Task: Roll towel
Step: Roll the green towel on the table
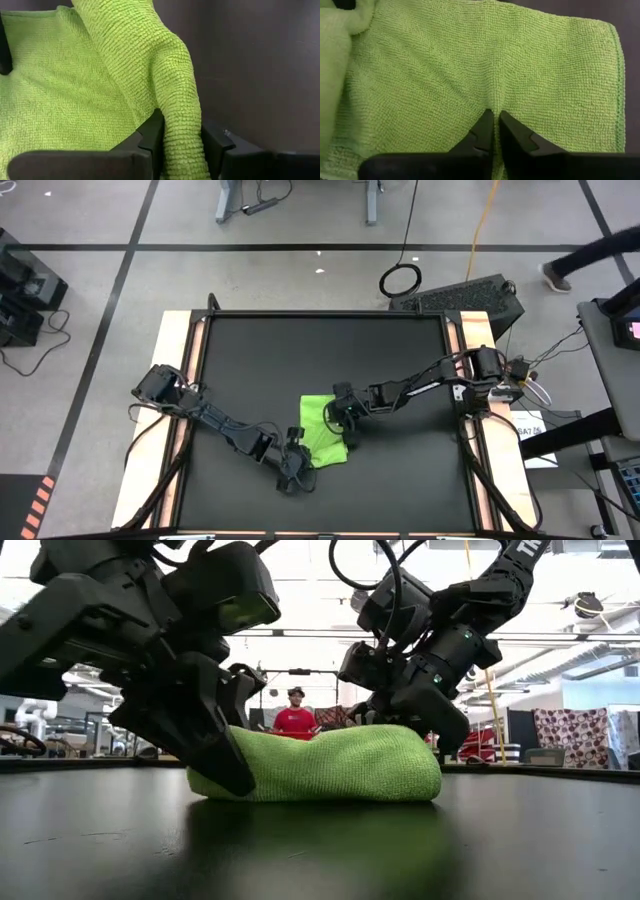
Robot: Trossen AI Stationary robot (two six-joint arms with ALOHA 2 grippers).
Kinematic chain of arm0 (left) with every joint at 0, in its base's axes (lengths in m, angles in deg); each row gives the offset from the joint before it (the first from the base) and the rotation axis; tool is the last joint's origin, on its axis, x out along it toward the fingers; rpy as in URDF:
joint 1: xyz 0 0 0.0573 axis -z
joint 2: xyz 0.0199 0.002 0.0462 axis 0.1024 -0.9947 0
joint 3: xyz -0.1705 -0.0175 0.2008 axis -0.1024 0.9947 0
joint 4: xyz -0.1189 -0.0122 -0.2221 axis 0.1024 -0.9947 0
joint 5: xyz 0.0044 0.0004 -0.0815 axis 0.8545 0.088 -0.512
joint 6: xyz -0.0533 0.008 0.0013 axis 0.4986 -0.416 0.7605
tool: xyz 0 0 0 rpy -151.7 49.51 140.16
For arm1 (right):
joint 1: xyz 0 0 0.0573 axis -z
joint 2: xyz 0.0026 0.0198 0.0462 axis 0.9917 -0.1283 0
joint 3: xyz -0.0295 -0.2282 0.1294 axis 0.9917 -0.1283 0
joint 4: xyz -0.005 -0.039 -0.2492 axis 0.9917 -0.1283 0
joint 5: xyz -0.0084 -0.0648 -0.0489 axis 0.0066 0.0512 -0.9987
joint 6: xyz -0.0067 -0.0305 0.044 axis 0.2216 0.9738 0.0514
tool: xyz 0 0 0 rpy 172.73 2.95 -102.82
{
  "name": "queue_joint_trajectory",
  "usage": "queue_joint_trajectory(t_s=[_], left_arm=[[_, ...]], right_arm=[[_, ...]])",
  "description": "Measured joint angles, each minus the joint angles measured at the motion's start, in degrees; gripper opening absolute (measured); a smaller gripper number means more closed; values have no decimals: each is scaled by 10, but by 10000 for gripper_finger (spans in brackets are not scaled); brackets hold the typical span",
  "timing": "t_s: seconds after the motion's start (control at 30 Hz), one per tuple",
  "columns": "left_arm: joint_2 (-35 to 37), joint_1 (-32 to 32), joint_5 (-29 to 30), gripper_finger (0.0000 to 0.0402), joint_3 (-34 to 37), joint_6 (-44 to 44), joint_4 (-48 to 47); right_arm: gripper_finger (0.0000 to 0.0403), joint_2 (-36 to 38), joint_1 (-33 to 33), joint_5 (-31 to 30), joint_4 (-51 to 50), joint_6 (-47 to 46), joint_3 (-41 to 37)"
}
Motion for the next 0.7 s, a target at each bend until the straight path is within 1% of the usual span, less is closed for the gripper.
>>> queue_joint_trajectory(t_s=[0.17,0.27,0.43,0.57,0.6,0.7], left_arm=[[0,7,8,90,-1,1,1],[0,2,-13,90,1,19,7],[-4,-24,-65,90,13,63,20],[-11,-42,-89,90,17,76,34],[-12,-46,-96,90,17,76,36],[-12,-53,-101,90,18,76,38]], right_arm=[[26,-1,2,10,4,-13,-1],[45,1,5,10,6,-24,-2],[98,11,8,10,6,-27,-3],[146,44,4,-6,-16,-17,-7],[157,55,1,-13,-23,-12,-7],[186,95,-16,-56,-40,1,-7]])
